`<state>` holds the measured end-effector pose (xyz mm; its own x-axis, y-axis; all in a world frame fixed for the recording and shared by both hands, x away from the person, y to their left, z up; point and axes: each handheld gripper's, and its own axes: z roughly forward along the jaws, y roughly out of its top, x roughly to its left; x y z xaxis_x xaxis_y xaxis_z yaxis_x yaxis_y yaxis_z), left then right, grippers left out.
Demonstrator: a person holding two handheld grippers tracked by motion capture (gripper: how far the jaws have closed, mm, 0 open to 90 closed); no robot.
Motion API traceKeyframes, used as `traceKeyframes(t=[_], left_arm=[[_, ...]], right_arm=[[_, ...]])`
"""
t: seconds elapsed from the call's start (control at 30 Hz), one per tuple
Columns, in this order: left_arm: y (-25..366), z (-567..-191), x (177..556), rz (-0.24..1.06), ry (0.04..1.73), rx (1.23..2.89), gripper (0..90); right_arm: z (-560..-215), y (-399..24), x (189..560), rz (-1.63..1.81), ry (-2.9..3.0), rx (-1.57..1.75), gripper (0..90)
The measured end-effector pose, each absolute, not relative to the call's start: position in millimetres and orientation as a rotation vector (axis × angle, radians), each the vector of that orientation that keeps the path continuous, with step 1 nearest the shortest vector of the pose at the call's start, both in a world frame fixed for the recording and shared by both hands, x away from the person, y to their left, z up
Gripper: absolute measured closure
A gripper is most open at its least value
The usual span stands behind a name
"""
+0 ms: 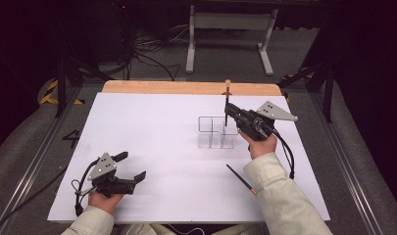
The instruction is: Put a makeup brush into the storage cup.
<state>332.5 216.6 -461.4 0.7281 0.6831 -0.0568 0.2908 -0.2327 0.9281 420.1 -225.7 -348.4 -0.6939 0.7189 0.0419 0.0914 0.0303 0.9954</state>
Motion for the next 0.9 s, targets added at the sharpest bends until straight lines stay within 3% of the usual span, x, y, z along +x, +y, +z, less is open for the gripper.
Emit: traceKeyframes(t=[0.9], left_arm=[[217,-461,333,0.443,0.761,1.824,3.2]], right_arm=[[-381,-211,438,1.592,1.93,0.906,83.0]])
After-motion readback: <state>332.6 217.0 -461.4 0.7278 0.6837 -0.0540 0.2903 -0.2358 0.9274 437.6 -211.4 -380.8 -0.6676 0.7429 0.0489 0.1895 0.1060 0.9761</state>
